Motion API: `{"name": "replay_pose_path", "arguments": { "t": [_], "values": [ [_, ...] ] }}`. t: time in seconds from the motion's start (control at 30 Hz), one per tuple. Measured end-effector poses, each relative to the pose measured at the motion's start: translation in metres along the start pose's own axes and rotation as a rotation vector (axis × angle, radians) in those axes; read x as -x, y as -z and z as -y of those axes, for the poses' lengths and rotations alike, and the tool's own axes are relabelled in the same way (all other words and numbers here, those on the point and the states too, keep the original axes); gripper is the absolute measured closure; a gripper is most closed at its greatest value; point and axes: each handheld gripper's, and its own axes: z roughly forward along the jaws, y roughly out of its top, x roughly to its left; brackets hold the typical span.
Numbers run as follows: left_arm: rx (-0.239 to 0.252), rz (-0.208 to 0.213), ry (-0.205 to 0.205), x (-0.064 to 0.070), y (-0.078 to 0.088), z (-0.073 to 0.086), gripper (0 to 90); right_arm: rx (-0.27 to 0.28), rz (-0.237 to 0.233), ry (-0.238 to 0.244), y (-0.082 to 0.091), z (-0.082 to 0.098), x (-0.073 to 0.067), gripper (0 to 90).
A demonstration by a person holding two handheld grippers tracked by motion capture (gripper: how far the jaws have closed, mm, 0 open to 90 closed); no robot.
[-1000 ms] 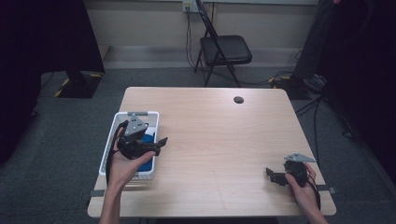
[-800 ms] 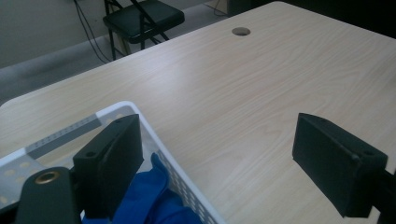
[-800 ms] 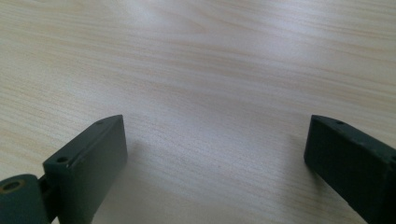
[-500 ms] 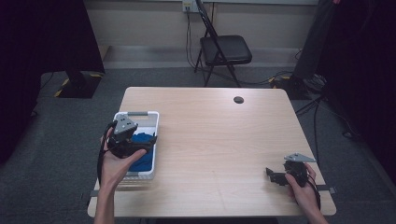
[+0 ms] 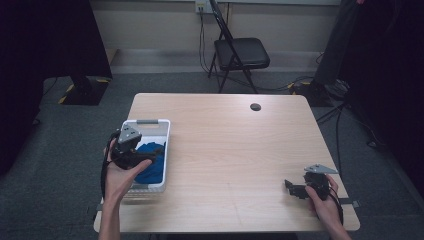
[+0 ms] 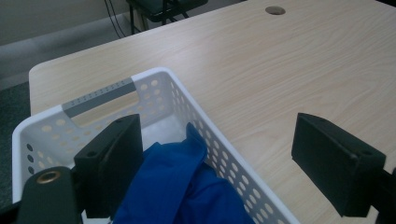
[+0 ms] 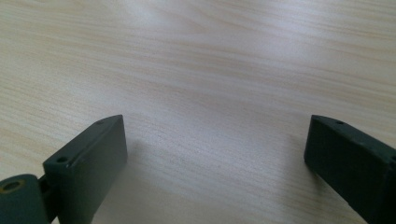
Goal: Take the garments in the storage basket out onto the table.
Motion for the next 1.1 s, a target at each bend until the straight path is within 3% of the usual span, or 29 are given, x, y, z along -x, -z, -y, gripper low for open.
{"name": "replay_pose_path", "arguments": {
  "t": [0.13, 0.8, 1.1],
  "values": [
    [-0.009, -0.018, 0.02, -0.004, -0.001, 0.003, 16.2, 0.0, 0.0, 0.001, 0.0, 0.0, 0.0, 4.7],
    [-0.079, -0.022, 0.062, -0.017, -0.015, 0.017, 15.9, 0.0, 0.0, 0.0, 0.0, 0.0, 0.0, 4.7],
    [-0.151, -0.027, 0.074, -0.019, -0.027, 0.025, 16.3, 0.0, -0.001, 0.003, 0.0, 0.0, 0.0, 4.7]
  ]
}}
